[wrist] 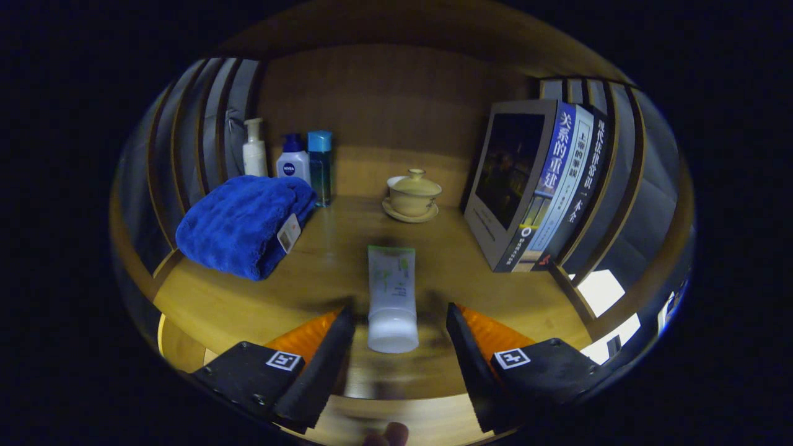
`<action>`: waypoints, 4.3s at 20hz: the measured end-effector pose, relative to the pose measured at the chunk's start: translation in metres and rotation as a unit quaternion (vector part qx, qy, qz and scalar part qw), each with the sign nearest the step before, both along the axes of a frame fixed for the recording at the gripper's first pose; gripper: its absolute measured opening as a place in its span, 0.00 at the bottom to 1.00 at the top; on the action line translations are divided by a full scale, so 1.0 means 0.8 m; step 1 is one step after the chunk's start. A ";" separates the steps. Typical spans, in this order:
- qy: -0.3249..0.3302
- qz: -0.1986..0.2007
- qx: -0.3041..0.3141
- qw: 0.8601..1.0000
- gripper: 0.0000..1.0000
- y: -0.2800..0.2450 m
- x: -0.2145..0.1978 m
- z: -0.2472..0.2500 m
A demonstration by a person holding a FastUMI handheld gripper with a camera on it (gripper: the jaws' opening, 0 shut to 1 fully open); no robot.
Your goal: Pull open the drawer, take out the items inside it, and place them on the countertop above the cabinet.
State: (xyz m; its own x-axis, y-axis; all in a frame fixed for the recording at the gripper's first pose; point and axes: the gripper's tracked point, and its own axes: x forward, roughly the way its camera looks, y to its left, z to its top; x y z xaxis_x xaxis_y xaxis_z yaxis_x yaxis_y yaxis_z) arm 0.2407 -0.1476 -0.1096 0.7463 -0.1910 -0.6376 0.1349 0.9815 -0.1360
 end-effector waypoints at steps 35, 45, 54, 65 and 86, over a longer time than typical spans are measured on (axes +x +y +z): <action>-0.257 0.008 0.010 0.966 0.98 0.090 -0.355 0.058; -0.204 0.007 0.029 0.978 0.98 0.094 -0.374 -0.044; -0.207 0.017 0.021 0.978 0.98 0.104 -0.345 -0.050; -0.238 0.020 0.027 0.971 0.98 0.086 -0.240 -0.044; -0.220 0.026 0.019 0.975 0.98 0.072 -0.166 -0.060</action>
